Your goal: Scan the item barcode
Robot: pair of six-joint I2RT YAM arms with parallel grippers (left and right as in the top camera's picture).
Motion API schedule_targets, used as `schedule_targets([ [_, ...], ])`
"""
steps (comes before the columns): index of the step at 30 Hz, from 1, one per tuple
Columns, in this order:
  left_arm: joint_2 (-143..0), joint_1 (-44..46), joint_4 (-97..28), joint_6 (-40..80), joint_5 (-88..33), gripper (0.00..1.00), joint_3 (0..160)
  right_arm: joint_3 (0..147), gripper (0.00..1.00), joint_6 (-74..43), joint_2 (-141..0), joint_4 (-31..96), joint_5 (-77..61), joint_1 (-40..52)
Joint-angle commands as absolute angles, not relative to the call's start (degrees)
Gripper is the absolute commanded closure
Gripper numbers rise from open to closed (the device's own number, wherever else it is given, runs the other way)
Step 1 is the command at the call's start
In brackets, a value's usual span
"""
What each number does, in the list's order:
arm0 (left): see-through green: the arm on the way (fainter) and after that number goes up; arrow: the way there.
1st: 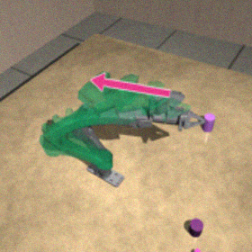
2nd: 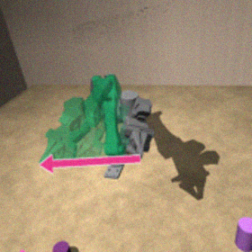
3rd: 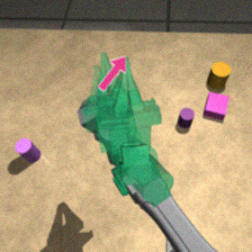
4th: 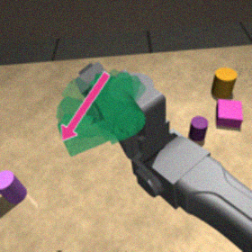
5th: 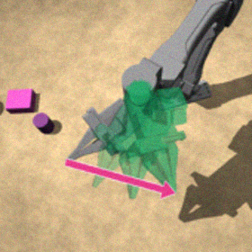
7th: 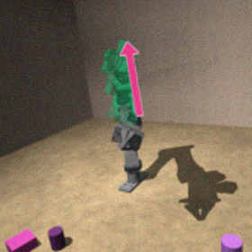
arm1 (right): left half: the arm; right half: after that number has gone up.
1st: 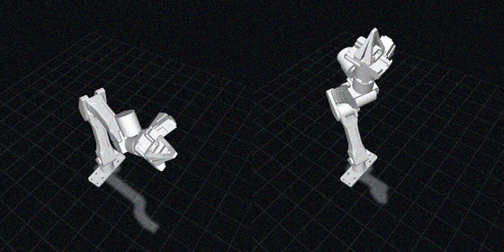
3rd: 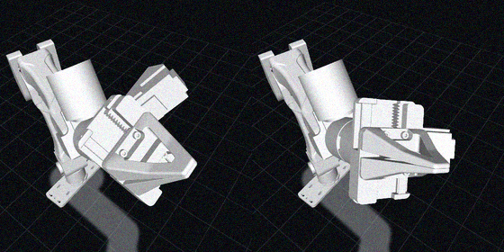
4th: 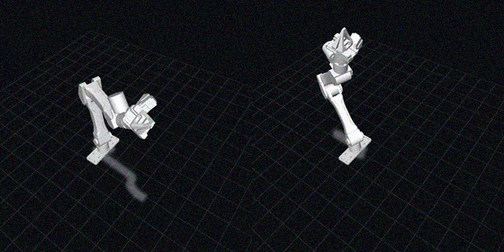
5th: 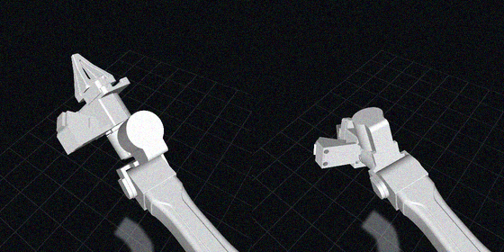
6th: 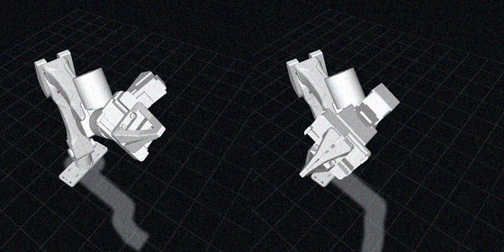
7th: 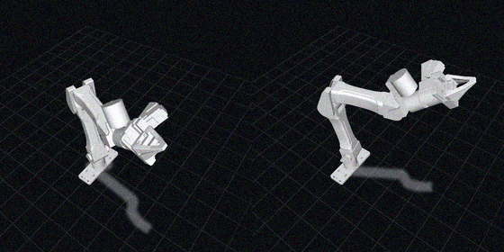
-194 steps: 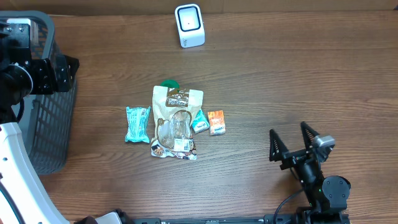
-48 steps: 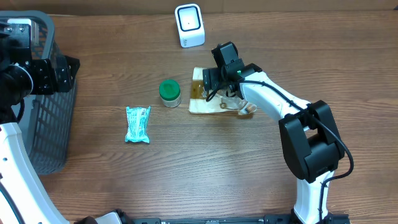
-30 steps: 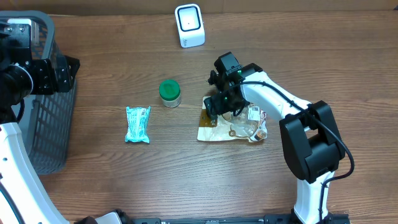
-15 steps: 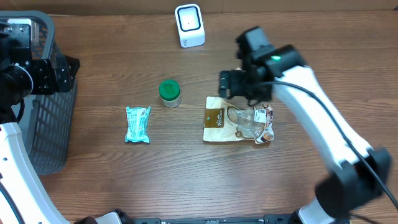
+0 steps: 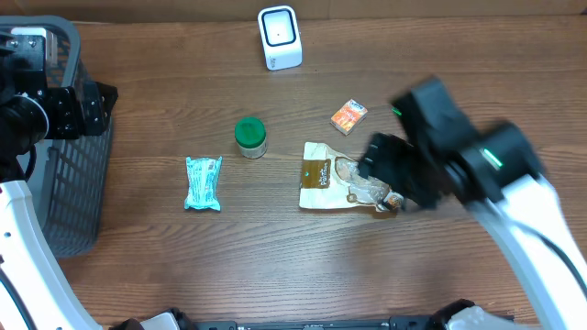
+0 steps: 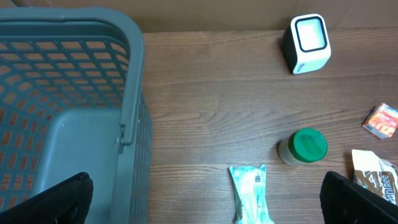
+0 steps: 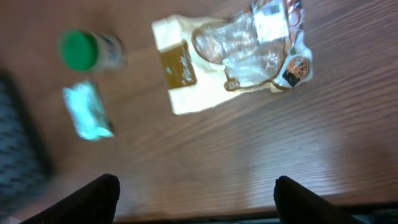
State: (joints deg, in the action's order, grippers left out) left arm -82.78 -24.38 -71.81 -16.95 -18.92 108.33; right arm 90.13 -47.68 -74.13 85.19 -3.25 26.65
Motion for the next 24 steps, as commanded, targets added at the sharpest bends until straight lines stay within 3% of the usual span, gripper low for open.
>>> schedule_targets([
  [1, -83.2, -24.4, -71.8, -18.0, -19.9, 0.0, 108.1, 83.5, 0.18, -56.1, -66.6, 83.8, -0.1, 26.6],
  [6, -83.2, -24.4, -71.8, -18.0, -19.9, 0.0, 108.1, 65.6, 0.17, -62.6, -59.1, 75.1, -3.8, 26.6],
  [12, -83.2, -24.4, -71.8, -18.0, -19.9, 0.0, 108.1, 47.7, 0.13, -66.5, -59.5, 57.9, -6.8, 26.6],
  [24, -83.2, -24.4, -71.8, -18.0, -19.9, 0.0, 108.1, 36.6, 0.12, -75.3, -75.4, 30.0, -8.8, 26.6],
])
